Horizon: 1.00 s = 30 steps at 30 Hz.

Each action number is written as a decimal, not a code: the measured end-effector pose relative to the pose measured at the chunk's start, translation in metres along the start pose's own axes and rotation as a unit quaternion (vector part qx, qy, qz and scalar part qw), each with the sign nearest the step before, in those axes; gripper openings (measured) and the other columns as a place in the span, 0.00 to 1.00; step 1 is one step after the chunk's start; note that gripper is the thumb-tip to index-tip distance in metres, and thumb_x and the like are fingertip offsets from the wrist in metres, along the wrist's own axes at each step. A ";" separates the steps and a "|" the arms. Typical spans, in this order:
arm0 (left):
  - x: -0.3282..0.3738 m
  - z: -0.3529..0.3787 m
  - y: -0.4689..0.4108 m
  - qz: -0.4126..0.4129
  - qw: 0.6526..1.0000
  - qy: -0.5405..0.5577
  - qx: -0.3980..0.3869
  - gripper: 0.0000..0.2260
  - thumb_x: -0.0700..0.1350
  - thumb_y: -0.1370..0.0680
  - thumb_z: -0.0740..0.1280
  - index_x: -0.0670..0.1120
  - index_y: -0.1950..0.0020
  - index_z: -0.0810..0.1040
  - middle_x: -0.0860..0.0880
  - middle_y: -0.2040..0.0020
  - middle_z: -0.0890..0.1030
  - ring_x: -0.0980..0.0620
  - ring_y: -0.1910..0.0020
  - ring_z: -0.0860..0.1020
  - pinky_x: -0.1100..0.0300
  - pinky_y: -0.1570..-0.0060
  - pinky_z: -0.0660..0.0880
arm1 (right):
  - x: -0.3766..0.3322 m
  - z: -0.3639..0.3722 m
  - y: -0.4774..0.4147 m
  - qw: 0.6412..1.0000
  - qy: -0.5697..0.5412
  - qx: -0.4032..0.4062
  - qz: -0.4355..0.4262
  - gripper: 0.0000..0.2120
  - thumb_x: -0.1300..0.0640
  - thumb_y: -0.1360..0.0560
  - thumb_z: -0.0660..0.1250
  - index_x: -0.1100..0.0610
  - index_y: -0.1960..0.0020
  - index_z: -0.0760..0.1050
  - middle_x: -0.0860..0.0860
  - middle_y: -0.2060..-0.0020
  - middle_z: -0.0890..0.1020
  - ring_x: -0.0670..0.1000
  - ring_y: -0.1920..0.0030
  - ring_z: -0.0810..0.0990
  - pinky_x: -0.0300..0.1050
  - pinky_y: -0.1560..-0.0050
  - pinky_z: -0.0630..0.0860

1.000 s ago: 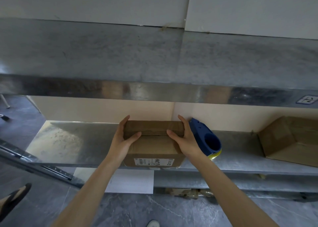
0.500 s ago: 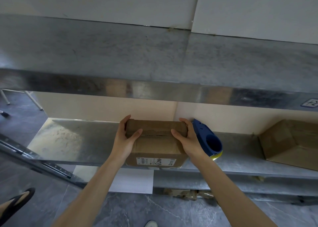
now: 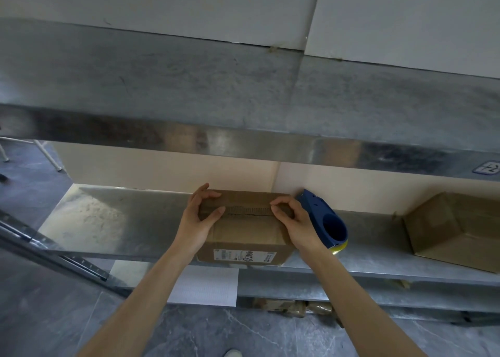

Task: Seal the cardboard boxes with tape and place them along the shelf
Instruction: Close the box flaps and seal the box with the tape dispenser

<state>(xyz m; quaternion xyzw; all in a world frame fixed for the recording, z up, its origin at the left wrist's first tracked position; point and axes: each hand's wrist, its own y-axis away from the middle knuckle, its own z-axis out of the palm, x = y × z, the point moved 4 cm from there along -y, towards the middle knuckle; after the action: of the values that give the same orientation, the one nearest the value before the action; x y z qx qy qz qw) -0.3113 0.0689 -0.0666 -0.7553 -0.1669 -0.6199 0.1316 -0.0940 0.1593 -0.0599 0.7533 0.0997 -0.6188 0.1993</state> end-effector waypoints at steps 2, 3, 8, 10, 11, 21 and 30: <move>0.001 0.000 0.001 -0.016 1.000 0.020 0.002 0.11 0.42 0.22 0.70 0.52 0.41 0.77 0.57 0.28 0.67 0.57 0.32 0.68 0.57 0.33 0.68 | 0.000 0.001 0.000 1.000 0.007 0.008 0.012 0.03 0.52 0.21 0.66 0.45 0.51 0.78 0.48 0.43 0.75 0.50 0.41 0.74 0.46 0.41 0.73; 0.001 0.000 0.002 -0.024 0.999 0.033 0.002 0.12 0.42 0.22 0.69 0.51 0.40 0.77 0.56 0.28 0.67 0.56 0.32 0.68 0.58 0.34 0.68 | 0.001 0.000 0.001 1.000 0.005 0.010 0.015 0.04 0.50 0.21 0.65 0.44 0.50 0.78 0.47 0.43 0.75 0.49 0.41 0.74 0.45 0.41 0.73; 0.006 0.002 0.002 -0.036 0.995 0.090 0.007 0.11 0.36 0.22 0.68 0.44 0.40 0.75 0.52 0.40 0.76 0.63 0.47 0.77 0.71 0.54 0.74 | -0.001 0.000 -0.004 0.999 0.039 -0.007 0.009 0.07 0.53 0.18 0.61 0.45 0.44 0.77 0.50 0.40 0.74 0.51 0.38 0.72 0.53 0.33 0.70; 0.006 0.003 0.002 -0.046 0.995 0.092 0.007 0.11 0.37 0.21 0.68 0.45 0.41 0.75 0.54 0.43 0.77 0.65 0.51 0.77 0.71 0.56 0.74 | -0.001 0.000 -0.002 0.999 0.021 -0.012 0.021 0.08 0.52 0.18 0.61 0.45 0.41 0.76 0.50 0.38 0.74 0.50 0.37 0.72 0.52 0.32 0.70; 0.005 0.003 0.004 -0.046 0.994 0.096 0.005 0.11 0.37 0.21 0.68 0.47 0.40 0.75 0.54 0.42 0.77 0.64 0.49 0.77 0.71 0.55 0.74 | -0.001 -0.001 -0.001 1.000 0.007 -0.013 0.022 0.09 0.51 0.18 0.61 0.43 0.40 0.76 0.49 0.37 0.73 0.49 0.37 0.72 0.51 0.31 0.70; 0.008 0.002 0.005 -0.083 0.986 0.147 -0.016 0.15 0.39 0.20 0.66 0.48 0.34 0.73 0.50 0.39 0.75 0.55 0.44 0.78 0.65 0.53 0.77 | -0.005 0.001 0.002 0.999 -0.028 -0.025 0.030 0.12 0.47 0.19 0.61 0.37 0.36 0.71 0.46 0.36 0.71 0.47 0.38 0.71 0.42 0.41 0.73; 0.008 0.002 0.006 -0.081 0.984 0.160 -0.009 0.16 0.39 0.20 0.66 0.49 0.34 0.73 0.49 0.38 0.75 0.59 0.47 0.79 0.67 0.57 0.76 | 0.002 -0.001 -0.001 0.999 -0.017 0.021 0.031 0.11 0.50 0.16 0.55 0.42 0.41 0.75 0.47 0.37 0.74 0.49 0.37 0.72 0.54 0.30 0.68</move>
<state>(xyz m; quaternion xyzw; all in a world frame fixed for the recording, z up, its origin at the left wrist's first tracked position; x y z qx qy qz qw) -0.3057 0.0647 -0.0588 -0.6314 -0.1984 -0.7431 0.0992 -0.0932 0.1608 -0.0621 0.7497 0.0604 -0.6267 0.2039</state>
